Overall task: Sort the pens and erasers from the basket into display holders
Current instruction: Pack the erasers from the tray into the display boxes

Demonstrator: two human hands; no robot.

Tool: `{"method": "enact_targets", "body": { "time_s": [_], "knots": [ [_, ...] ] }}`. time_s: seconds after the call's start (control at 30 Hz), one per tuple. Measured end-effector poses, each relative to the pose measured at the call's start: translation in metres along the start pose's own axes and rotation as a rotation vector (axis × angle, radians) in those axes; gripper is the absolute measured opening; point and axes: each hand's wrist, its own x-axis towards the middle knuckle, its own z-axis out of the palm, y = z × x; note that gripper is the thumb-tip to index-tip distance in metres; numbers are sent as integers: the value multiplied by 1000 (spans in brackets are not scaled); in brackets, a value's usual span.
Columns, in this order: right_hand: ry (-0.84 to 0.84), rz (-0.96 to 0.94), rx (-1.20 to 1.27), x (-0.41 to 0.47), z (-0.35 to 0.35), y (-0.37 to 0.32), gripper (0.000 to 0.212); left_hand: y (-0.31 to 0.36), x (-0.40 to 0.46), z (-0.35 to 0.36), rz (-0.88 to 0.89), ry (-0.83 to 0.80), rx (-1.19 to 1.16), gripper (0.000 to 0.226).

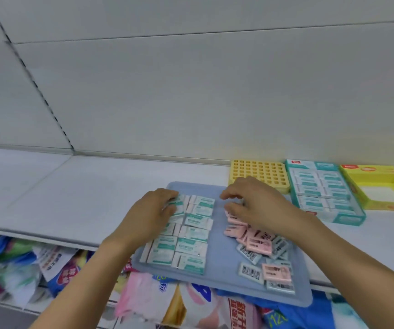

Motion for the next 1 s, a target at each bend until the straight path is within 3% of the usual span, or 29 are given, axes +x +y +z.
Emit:
{"method": "enact_targets", "body": {
  "time_s": [0.17, 0.27, 0.47, 0.57, 0.7, 0.8, 0.9, 0.97, 1.0],
  "knots": [
    [-84, 16, -170, 30, 21, -24, 36, -4, 7, -1, -9, 7, 20, 43],
    [-123, 94, -256, 46, 29, -30, 20, -5, 12, -4, -44, -8, -36, 46],
    [-194, 189, 87, 58, 30, -26, 24, -2, 15, -1, -58, 33, -163, 16],
    [-67, 124, 104, 48, 25, -21, 20, 2, 12, 2, -20, 181, -262, 15],
    [191, 90, 208, 24, -5, -4, 12, 32, 12, 2, 4, 302, -583, 12],
    [285, 218, 403, -7, -31, 28, 12, 62, 15, 7, 8, 201, -756, 14],
    [352, 414, 808, -43, -49, 62, 11, 89, 20, 17, 4, 88, -915, 15],
    [411, 464, 824, -60, -53, 76, 13, 104, 25, 24, -10, 40, -989, 15],
    [452, 452, 697, -67, -54, 83, 13, 111, 27, 27, -11, 18, -1006, 16]
  ]
}}
